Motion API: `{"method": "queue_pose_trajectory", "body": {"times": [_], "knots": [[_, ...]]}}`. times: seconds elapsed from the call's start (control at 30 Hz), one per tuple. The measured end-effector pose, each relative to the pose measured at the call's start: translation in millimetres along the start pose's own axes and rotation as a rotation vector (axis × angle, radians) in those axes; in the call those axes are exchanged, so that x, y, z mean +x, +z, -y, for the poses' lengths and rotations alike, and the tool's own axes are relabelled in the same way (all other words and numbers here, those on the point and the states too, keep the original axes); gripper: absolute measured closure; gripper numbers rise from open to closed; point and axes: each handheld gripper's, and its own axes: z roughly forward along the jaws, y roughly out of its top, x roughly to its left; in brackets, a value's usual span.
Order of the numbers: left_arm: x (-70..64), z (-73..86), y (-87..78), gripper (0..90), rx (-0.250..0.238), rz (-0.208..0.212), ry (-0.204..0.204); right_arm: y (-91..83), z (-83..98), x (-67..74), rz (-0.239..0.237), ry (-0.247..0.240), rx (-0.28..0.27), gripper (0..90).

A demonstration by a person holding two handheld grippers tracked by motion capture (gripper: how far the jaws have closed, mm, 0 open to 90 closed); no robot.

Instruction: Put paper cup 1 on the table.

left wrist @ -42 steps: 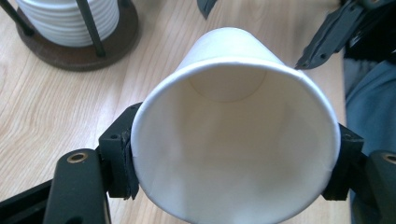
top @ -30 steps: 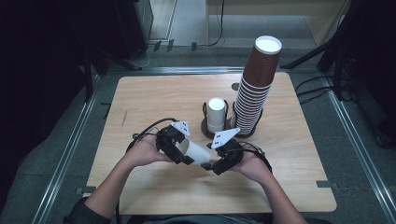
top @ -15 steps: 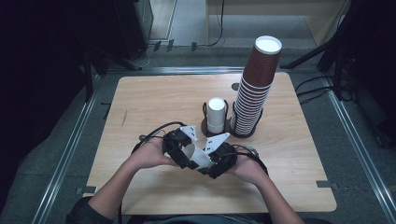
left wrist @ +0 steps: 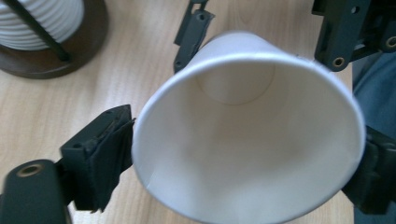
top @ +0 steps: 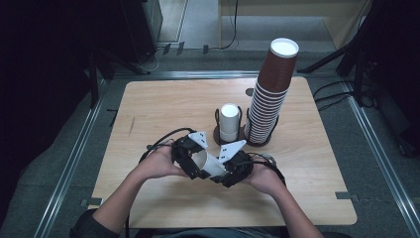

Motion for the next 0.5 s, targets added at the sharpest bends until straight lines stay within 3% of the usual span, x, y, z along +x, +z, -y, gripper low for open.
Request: {"method": "queue_pose_trajectory", "body": {"times": [0.5], "knots": [[7.8,11.7,-23.0,8.2,-0.118,-0.021,-0.036,-22.9,4.0,-10.0,0.052,0.061,-0.097,33.8]]}}
